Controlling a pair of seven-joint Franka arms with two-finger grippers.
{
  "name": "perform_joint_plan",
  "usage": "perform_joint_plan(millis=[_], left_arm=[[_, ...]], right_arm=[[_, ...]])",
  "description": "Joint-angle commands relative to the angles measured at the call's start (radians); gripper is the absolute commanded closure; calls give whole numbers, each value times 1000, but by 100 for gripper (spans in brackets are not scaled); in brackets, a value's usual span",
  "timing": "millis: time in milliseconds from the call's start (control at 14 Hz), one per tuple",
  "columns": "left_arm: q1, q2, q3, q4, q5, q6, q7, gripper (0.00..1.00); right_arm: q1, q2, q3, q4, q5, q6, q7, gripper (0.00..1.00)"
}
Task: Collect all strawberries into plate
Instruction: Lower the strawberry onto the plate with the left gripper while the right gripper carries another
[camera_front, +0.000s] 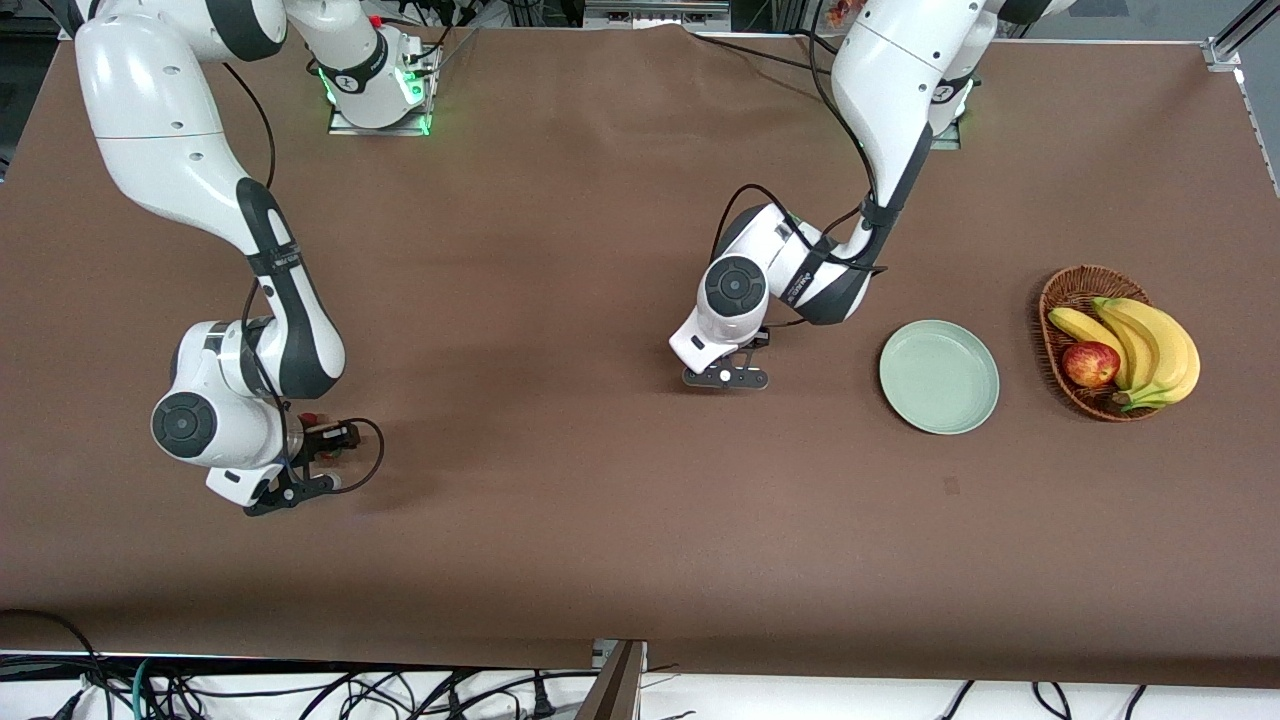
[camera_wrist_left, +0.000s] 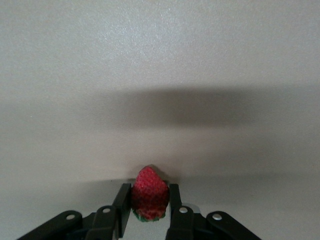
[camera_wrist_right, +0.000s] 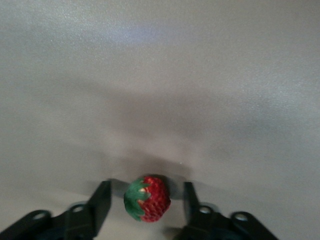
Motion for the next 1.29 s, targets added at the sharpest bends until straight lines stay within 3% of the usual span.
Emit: perform_joint_plan(millis=[0,72,215,358,502,573,645,1003,1218], left_arm=[[-5,-23,15,-19,20,-17,-16,100],[-3,-40,21,-7,20,-67,-16,100],[-3,-103,78,19,48,-203,11,100],[32,-160,98,26,83,-305,105,100],[104,-189,107,27,95,-377,186,100],[135,-201,121,29,156,-411,223,100],[174,-211,121,27,212,-422,293,100],[343,-200,116,10,220,-393,556,100],[402,-200,116,-83,215,-269,665,97]], right_arm=[[-11,-20,11,-27,-4,4,-17,66],[-11,-22,11,-27,-2,3,-17,76],[-8,-26,18,-21,2,-16,-6,86],[-1,-28,44,-15,21,-22,43,88],[3,-34,112,-14,30,-22,173,87],[23,-34,147,-13,28,-20,257,87],[50,-34,162,-7,28,-14,363,87],[358,-11,167,82,28,36,1008,87],[488,35,167,105,30,209,1218,87]])
